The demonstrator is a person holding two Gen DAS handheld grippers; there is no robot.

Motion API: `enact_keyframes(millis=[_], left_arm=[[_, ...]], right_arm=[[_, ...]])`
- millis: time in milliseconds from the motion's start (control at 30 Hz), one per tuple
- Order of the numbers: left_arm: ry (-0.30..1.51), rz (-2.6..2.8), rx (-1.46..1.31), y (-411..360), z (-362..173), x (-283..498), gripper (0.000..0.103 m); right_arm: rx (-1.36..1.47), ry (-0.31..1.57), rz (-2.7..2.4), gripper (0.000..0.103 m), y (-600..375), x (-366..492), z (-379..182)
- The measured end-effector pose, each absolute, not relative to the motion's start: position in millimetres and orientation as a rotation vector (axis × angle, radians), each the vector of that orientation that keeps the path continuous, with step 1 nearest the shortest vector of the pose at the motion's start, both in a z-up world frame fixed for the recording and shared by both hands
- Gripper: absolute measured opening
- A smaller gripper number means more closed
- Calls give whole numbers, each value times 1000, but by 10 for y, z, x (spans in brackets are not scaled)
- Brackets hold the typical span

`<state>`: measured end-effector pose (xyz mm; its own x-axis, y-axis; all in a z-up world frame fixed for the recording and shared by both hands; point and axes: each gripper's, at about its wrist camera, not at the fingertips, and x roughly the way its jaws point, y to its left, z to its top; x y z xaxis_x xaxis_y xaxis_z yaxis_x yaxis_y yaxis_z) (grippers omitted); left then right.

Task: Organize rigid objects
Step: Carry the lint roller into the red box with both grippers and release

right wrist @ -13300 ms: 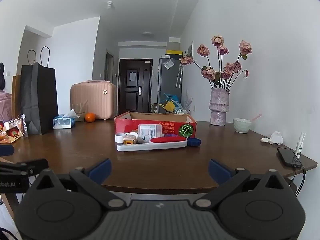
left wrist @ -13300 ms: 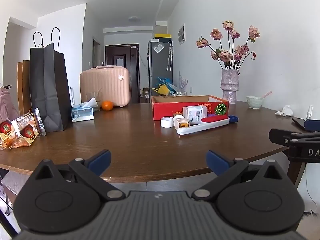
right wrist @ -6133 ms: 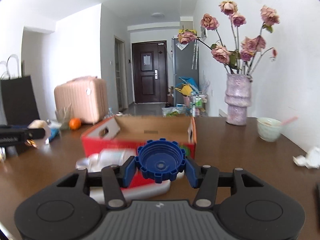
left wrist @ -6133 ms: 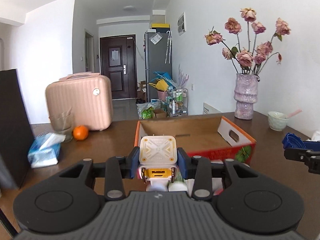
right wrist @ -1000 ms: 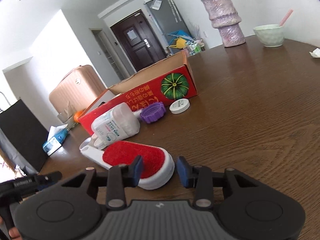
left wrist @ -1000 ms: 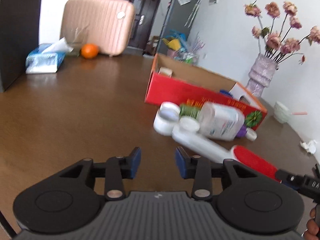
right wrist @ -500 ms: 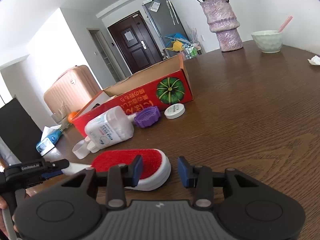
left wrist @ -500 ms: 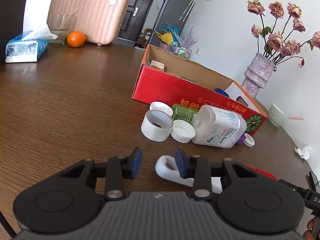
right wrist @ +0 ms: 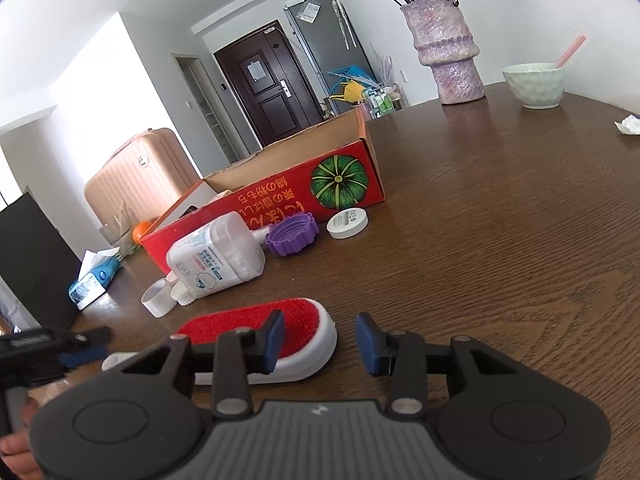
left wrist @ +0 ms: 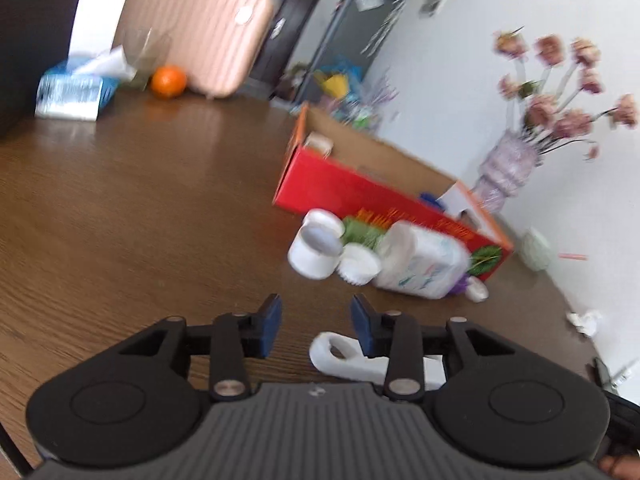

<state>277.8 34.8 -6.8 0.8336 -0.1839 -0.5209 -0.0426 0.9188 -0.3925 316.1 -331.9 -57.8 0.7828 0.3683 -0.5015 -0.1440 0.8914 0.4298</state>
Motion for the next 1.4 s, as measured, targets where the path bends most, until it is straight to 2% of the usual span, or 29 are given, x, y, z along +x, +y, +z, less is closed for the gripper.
enact_keyframes(millis=[100, 200, 467, 600, 667, 800, 933, 1067, 1400], left_arm=[[589, -91, -385, 305, -54, 2744, 37], [642, -76, -370, 269, -97, 2822, 33], [680, -106, -336, 215, -100, 2936, 33], [728, -105, -341, 199, -158, 3056, 25], [730, -99, -349, 201, -173, 3061, 18], [736, -99, -351, 218, -200, 3075, 14], [733, -100, -398, 274, -207, 3051, 13], [720, -85, -421, 269, -237, 3003, 13], [636, -67, -414, 184, -37, 2625, 14]], right_arm=[[395, 604, 286, 38, -3338, 3148, -596], [407, 602, 286, 38, -3346, 3149, -604], [403, 603, 289, 38, -3353, 3126, -596], [414, 602, 290, 38, -3363, 3118, -604], [413, 600, 293, 38, -3361, 3113, -599], [418, 601, 294, 38, -3378, 3118, -605], [423, 602, 292, 38, -3376, 3122, -606], [503, 631, 334, 29, -3426, 3171, -632], [521, 641, 326, 29, -3415, 3058, -522]])
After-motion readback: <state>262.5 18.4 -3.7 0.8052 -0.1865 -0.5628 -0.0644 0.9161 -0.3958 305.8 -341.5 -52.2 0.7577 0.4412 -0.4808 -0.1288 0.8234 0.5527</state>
